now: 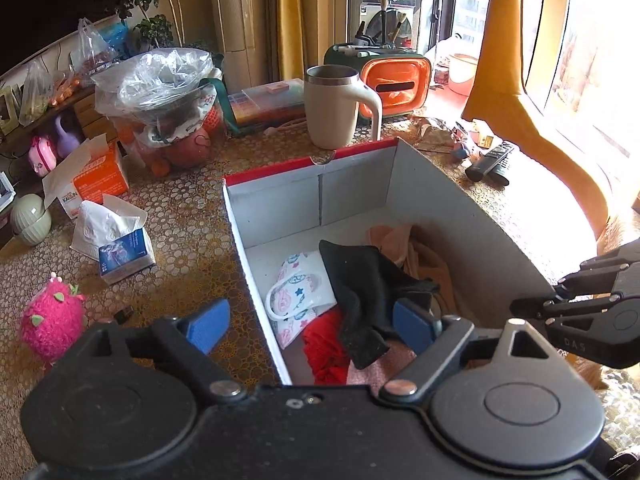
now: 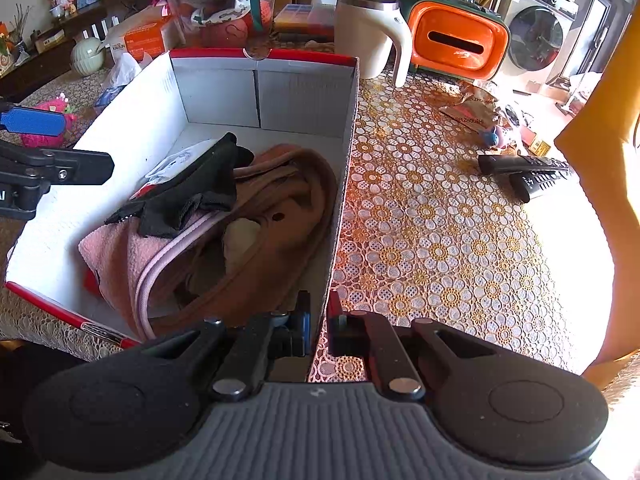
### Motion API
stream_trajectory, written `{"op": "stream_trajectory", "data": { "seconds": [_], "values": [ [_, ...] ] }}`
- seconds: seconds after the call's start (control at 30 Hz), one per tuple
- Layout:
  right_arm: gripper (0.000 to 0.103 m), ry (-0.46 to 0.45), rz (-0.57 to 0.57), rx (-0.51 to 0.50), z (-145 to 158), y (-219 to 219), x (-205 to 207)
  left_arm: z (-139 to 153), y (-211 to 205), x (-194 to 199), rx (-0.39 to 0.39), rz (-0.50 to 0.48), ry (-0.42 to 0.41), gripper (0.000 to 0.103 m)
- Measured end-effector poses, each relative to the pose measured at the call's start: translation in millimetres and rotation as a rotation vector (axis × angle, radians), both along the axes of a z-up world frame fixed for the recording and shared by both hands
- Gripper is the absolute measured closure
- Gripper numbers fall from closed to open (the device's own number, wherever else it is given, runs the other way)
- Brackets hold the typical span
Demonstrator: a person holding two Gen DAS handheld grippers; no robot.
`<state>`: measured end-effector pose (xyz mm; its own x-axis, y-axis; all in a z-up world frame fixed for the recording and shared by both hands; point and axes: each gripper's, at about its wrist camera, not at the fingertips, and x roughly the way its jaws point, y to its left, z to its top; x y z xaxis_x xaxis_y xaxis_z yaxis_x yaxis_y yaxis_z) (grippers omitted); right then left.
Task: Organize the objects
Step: 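Move the left gripper to the pink fluffy toy on the table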
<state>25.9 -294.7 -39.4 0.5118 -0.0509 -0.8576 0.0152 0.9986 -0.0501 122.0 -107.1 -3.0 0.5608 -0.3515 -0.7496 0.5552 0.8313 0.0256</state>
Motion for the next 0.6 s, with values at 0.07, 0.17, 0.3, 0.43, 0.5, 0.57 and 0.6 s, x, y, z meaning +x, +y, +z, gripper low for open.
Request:
{"op": "stream_trajectory", "data": {
  "seconds": [0.07, 0.17, 0.3, 0.43, 0.5, 0.57, 0.6],
  "values": [
    [0.096, 0.002, -0.001, -0.003, 1, 1, 0, 2, 12, -2, -0.016, 0.022, -0.004, 0.008],
    [0.096, 0.003, 0.004, -0.013, 2, 1, 1, 4, 32, -2, -0.042, 0.064, -0.003, 0.003],
    [0.096, 0.006, 0.018, -0.030, 3, 4, 1, 5, 69, 4, -0.104, 0.149, 0.035, 0.002],
    [0.096, 0.010, 0.037, -0.055, 2, 6, 1, 5, 107, 11, -0.130, 0.240, 0.031, 0.001],
    [0.096, 0.013, 0.043, -0.061, 3, 7, 1, 6, 124, 16, -0.124, 0.281, 0.028, 0.001],
    [0.096, 0.017, 0.049, -0.066, 3, 8, 2, 8, 140, 21, -0.110, 0.315, 0.013, 0.001],
    [0.096, 0.018, 0.052, -0.067, 3, 8, 2, 9, 148, 24, -0.103, 0.330, 0.006, 0.001]
  ]
}}
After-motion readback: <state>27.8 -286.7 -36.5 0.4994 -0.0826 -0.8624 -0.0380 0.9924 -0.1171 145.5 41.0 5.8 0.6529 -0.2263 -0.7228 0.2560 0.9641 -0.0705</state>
